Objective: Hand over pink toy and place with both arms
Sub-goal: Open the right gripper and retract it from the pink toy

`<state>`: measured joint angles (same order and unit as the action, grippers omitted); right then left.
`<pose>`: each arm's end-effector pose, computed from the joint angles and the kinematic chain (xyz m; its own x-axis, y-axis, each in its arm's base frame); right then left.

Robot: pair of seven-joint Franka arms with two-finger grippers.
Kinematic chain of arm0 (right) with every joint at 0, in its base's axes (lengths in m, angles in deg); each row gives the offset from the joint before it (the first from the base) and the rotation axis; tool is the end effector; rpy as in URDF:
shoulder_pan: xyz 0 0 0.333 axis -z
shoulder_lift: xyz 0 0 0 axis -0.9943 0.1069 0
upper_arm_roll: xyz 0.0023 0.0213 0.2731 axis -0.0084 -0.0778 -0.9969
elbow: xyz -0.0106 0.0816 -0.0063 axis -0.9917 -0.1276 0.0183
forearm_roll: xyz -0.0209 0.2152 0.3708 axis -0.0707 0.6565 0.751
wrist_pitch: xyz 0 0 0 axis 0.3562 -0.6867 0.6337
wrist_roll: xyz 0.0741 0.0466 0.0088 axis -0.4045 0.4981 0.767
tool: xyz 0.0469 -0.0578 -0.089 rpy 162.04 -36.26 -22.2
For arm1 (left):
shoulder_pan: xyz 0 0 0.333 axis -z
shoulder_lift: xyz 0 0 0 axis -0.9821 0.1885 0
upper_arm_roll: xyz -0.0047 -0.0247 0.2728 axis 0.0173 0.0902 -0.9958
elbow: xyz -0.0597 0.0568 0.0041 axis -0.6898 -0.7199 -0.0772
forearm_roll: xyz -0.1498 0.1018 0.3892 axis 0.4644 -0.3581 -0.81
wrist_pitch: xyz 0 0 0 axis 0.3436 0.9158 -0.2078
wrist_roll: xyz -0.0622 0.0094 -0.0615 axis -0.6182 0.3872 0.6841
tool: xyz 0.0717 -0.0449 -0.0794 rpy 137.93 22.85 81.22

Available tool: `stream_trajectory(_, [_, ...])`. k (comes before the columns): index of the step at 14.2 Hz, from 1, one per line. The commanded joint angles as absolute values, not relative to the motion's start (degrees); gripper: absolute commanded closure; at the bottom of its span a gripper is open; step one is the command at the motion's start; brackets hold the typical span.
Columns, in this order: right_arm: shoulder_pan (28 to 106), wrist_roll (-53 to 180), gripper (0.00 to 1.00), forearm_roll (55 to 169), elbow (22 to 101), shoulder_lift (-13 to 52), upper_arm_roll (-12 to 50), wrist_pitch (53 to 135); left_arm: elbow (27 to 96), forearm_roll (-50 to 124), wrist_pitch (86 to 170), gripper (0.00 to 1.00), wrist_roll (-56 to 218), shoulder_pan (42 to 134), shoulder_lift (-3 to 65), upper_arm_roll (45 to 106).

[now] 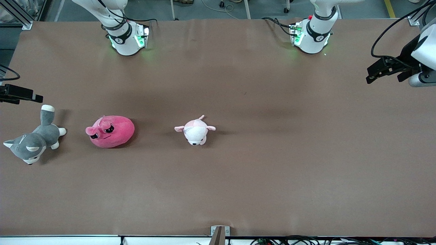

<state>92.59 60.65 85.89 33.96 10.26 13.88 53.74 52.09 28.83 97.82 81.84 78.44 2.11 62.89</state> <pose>0.6243 -0.0743 0.5631 0.9828 -0.0670 -0.1719 -0.0997 -0.9768 -0.1893 0.5678 -0.0521 0.5943 0.9989 0.0427 -0.0209 0.0427 -0.9991 0.0006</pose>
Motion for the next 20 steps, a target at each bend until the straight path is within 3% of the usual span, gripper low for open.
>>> stream_trajectory(1, [92.1,58.5,0.00,84.1,32.1,9.9,13.8,58.9,51.0,29.8,97.8,0.00,80.5,78.0,2.6,63.0])
stream_trajectory(5, [89.7,58.6,0.00,74.9,32.0,9.8,13.6,60.0,50.9,29.9,97.8,0.00,80.6,78.0,3.2,63.0])
stream_trajectory(8, [89.1,58.5,0.00,74.2,32.0,9.2,13.8,60.9,49.8,30.1,97.8,0.00,80.6,77.9,3.6,62.9])
stream_trajectory(12, [86.4,58.7,0.00,74.1,41.5,1.7,14.9,68.8,49.7,30.1,97.8,0.00,81.1,78.0,3.7,62.9])
stream_trajectory(17, [87.0,59.1,0.00,74.1,44.3,-1.0,14.9,68.0,49.2,29.6,97.7,0.00,80.5,78.3,4.3,63.2])
stream_trajectory(20, [86.9,59.1,0.00,74.1,50.1,-5.4,14.9,68.2,47.6,29.9,97.7,0.00,77.8,78.0,4.2,63.0])
